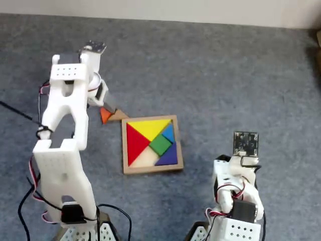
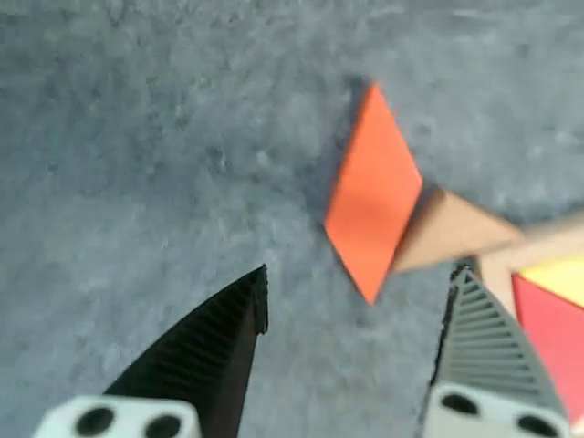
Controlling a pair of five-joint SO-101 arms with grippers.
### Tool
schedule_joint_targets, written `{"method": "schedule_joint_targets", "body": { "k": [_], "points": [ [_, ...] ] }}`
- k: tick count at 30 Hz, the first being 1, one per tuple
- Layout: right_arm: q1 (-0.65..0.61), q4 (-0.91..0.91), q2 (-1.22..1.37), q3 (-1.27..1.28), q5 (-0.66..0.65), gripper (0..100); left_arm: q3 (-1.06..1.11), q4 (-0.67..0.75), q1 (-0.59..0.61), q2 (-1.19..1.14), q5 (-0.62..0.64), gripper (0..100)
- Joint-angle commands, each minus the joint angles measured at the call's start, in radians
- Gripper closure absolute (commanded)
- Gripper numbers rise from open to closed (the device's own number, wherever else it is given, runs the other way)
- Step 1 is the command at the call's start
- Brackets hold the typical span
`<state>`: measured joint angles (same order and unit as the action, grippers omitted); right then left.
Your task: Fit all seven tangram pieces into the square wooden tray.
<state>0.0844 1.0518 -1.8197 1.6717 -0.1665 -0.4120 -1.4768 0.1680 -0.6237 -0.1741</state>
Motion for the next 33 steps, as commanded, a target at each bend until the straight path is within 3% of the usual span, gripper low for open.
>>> {"method": "schedule_joint_targets", "body": {
  "k": [1,9,14,24,28,33],
  "points": [
    [0.01,-0.021,-0.007,0.142,0.005,99.3,-0.082,0.043,0.008,-0.027,-0.012,70],
    [0.01,-0.021,-0.007,0.142,0.005,99.3,-0.285,0.035,0.008,-0.202,-0.012,70],
    [0.01,-0.021,-0.007,0.142,0.005,99.3,-0.344,0.032,0.012,-0.297,-0.066,76],
    [0.01,-0.021,-0.007,0.142,0.005,99.3,-0.344,-0.08,0.005,-0.229,-0.095,85],
    [0.01,-0.021,-0.007,0.142,0.005,99.3,-0.344,-0.12,0.005,-0.173,-0.094,83],
    [0.01,-0.021,-0.007,0.142,0.005,99.3,-0.344,-0.176,0.01,-0.096,-0.091,74]
  ]
}}
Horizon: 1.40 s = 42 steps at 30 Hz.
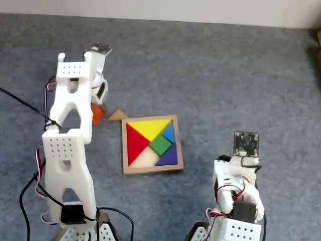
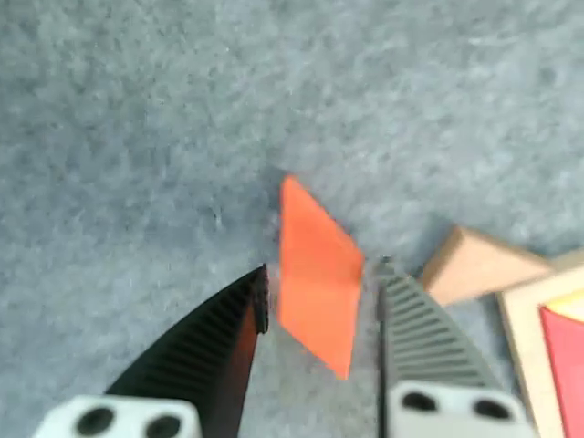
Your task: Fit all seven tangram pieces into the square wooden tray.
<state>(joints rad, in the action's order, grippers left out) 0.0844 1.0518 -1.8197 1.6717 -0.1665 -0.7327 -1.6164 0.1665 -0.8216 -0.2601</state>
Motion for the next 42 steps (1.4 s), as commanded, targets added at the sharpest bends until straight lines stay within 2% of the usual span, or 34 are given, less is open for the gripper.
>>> {"method": "schedule_joint_targets", "body": {
  "k": [1,9,22,34,37,42],
  "points": [
    [0.01,-0.021,-0.007,0.142,0.005,99.3,-0.024,-0.044,0.013,0.119,-0.005,74],
    [0.01,-0.021,-0.007,0.142,0.005,99.3,-0.018,-0.101,0.007,0.179,-0.005,75],
    [0.01,-0.021,-0.007,0.142,0.005,99.3,-0.018,-0.094,0.015,-0.061,-0.009,75],
    [0.01,-0.019,-0.007,0.142,0.005,99.3,-0.015,-0.023,0.14,-0.068,-0.011,76],
    [0.01,-0.019,-0.007,0.142,0.005,99.3,-0.015,-0.006,0.148,-0.068,-0.011,80],
    [0.01,-0.019,-0.007,0.142,0.005,99.3,-0.019,-0.009,0.14,-0.059,-0.009,80]
  ]
}}
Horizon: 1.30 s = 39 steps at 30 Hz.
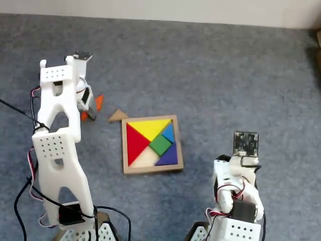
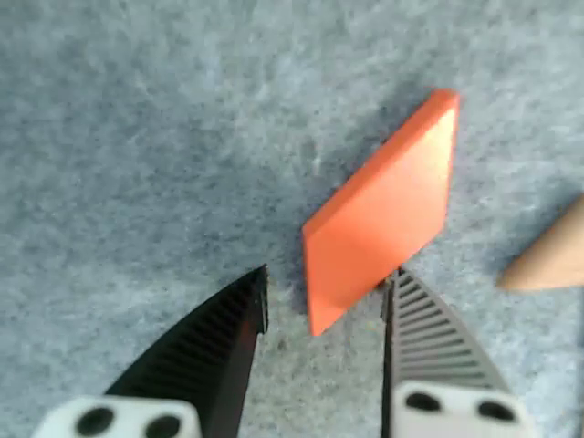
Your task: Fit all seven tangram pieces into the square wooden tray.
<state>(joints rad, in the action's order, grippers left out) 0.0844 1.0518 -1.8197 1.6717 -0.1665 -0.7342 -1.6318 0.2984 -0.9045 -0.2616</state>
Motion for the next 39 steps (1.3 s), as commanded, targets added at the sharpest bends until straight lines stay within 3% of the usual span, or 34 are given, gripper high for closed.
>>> {"method": "schedule_joint_targets", "body": {
  "k": [1,9,15,24,30,35,39],
  "points": [
    [0.01,-0.019,-0.007,0.142,0.005,99.3,-0.018,0.006,0.001,0.027,-0.008,80],
    [0.01,-0.019,-0.007,0.142,0.005,99.3,-0.128,-0.087,-0.093,0.134,-0.008,80],
    [0.01,-0.019,-0.007,0.142,0.005,99.3,-0.133,-0.044,-0.147,0.117,-0.006,76],
    [0.01,-0.019,-0.007,0.142,0.005,99.3,-0.137,0.103,-0.038,-0.085,-0.008,76],
    [0.01,-0.019,-0.007,0.142,0.005,99.3,-0.137,0.106,0.024,-0.099,-0.009,76],
    [0.01,-0.019,-0.007,0.142,0.005,99.3,-0.137,0.106,0.033,-0.101,-0.058,82],
    [0.01,-0.019,-0.007,0.142,0.005,99.3,-0.147,0.084,0.024,-0.082,-0.058,79]
  ]
}}
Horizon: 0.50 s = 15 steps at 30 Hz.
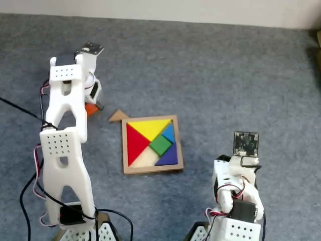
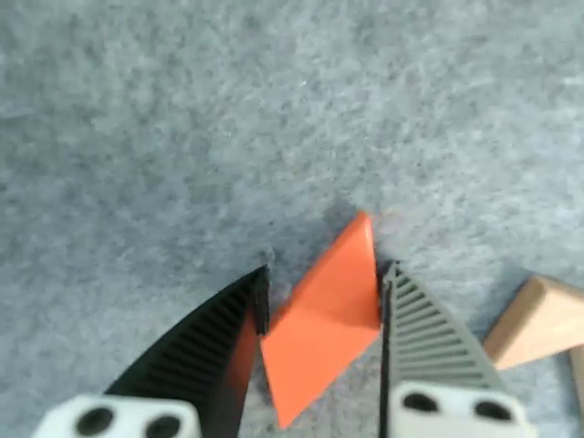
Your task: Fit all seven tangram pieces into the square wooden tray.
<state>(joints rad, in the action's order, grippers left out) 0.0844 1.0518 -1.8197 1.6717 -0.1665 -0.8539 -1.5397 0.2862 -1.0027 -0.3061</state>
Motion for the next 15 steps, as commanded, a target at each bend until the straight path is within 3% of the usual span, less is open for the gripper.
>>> {"method": "schedule_joint_targets", "body": {
  "k": [1,8,15],
  "points": [
    [0.01,-0.019,-0.007,0.142,0.005,99.3,-0.047,-0.031,0.033,0.028,-0.014,78],
    [0.01,-0.019,-0.007,0.142,0.005,99.3,-0.189,-0.199,0.012,0.111,-0.012,73],
    [0.01,-0.019,-0.007,0.142,0.005,99.3,-0.127,-0.207,-0.027,0.097,-0.018,73]
  ]
}}
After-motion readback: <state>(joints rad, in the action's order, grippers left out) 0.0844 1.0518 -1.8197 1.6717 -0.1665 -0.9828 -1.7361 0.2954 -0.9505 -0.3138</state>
